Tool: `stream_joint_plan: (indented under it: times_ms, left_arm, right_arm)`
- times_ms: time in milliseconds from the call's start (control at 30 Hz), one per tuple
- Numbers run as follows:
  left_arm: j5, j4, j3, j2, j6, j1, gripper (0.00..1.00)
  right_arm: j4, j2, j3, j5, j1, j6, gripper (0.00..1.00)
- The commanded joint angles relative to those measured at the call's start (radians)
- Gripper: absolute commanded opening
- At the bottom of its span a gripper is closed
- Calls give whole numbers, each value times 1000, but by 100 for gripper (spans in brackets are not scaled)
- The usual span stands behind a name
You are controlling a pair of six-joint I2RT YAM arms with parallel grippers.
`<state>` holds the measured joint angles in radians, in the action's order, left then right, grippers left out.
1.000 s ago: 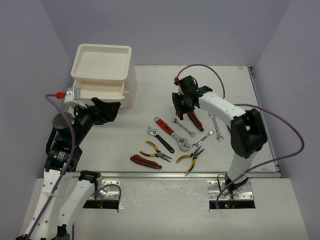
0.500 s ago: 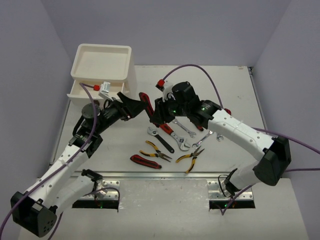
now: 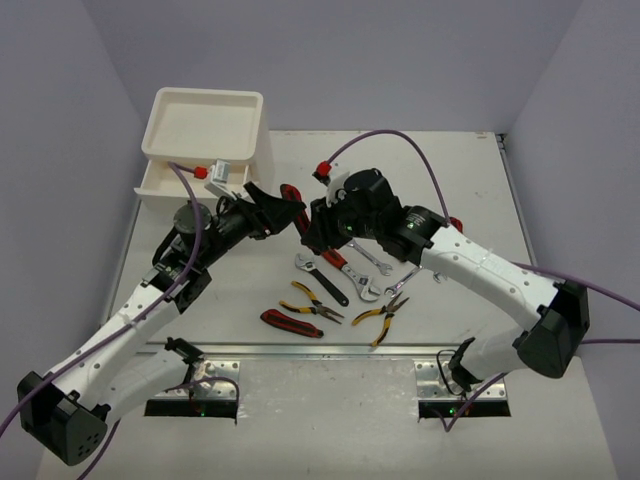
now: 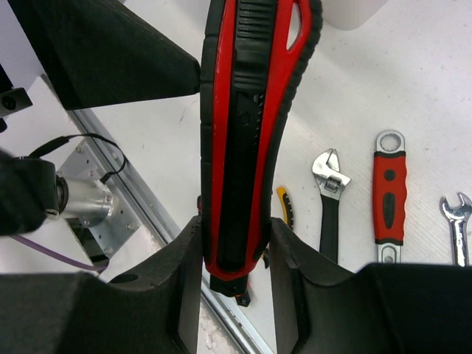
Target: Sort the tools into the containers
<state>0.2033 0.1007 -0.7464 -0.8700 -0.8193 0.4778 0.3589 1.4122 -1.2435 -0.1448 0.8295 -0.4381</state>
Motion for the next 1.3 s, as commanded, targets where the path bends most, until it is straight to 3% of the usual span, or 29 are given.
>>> stream_joint_plan:
  times_ms: [0,200,500,533,567,600,667,800,900,933,967,1000,1033,1133,1200,1267]
  left_arm:
    - [-61,-41,-45,3,52,8,84]
    - [-74,-75,-44,-6,65,8,91]
    - [-93,-94,-48,2,71,8,90]
    - [-95,-94,-48,-2,67,8,82]
    - [-95,-91,-49,-7,63,8,67]
    - [-92,-85,-50,-10,57,8,44]
    - [-83,-73,-54,-17,47,8,22]
    - [-63,-37,-66,-33,27,10,0]
    - [-106,-56,-95,-43,27,8,0]
    - [-154,-100,-112,-46,27,8,0]
    - [-249,-209,-143,-46,28,8,0]
    - [-326,-257,-189,-44,25,7,0]
    - [-399,-299,-190,-41,18,4,0]
    - [-662,-418,-263,-17,-39,-73,0]
    - [-710,-448,-282,-17,-57,-116,0]
    - [-708,-471,-313,-43,-91,-242,0]
  right_arm:
    - [-125,-86,4,-41,26,-3,0]
    - [-137,-99,16,-9,26,-5,0]
    - [-174,-107,35,-6,26,-3,0]
    - [-188,-112,43,-30,26,-4,0]
    - [-200,-114,49,-60,26,-4,0]
    - [-211,-115,53,-91,26,-4,0]
    - [-239,-116,62,-114,26,-7,0]
    - [-260,-113,70,-123,26,-12,0]
    - [-259,-117,78,-87,26,-12,0]
    - [-251,-126,86,-56,26,-16,11]
    - [-236,-150,104,0,26,-21,49]
    - [-215,-160,113,54,26,-31,82]
    - [-187,-174,118,113,26,-31,99]
    - [-88,-225,147,403,24,-35,99]
    - [-63,-248,160,469,23,-34,99]
    - [-10,-273,175,558,16,-30,99]
